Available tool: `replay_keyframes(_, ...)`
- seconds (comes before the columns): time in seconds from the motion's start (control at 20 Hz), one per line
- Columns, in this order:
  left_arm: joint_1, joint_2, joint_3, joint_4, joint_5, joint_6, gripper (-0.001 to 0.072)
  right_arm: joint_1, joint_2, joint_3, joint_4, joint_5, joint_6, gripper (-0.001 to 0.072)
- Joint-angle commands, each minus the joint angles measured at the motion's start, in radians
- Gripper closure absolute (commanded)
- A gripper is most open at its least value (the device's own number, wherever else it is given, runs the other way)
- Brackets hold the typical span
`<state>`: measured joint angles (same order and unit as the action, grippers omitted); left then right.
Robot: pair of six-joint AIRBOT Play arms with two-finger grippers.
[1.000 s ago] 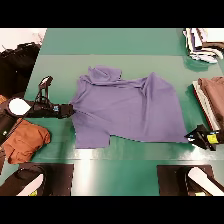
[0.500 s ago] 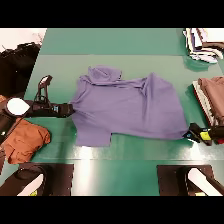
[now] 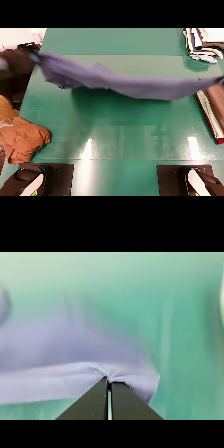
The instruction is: Fold the shirts.
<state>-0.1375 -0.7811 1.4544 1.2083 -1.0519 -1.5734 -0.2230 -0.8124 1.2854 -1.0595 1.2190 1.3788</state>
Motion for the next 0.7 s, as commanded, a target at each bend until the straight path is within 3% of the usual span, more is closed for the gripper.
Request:
replay_keyframes(0.0,0.001,0.009,0.383,0.071,-0.040,0.002,0.0681,0.032,0.014,0.366,-0.029,-0.017,0.000,0.0696)
replay_keyframes(0.25,0.001,0.009,0.646,0.079,-0.006,0.002,0.0682,0.032,0.013,0.660,-0.173,0.050,0.002,0.0697)
replay_keyframes(0.45,0.001,-0.015,0.632,0.153,0.013,0.003,0.0682,0.032,-0.066,0.806,-0.170,0.143,0.021,0.0698)
replay_keyframes(0.65,0.001,-0.111,0.537,0.286,-0.101,0.002,0.0680,0.068,-0.171,0.755,-0.171,0.188,0.036,0.0698)
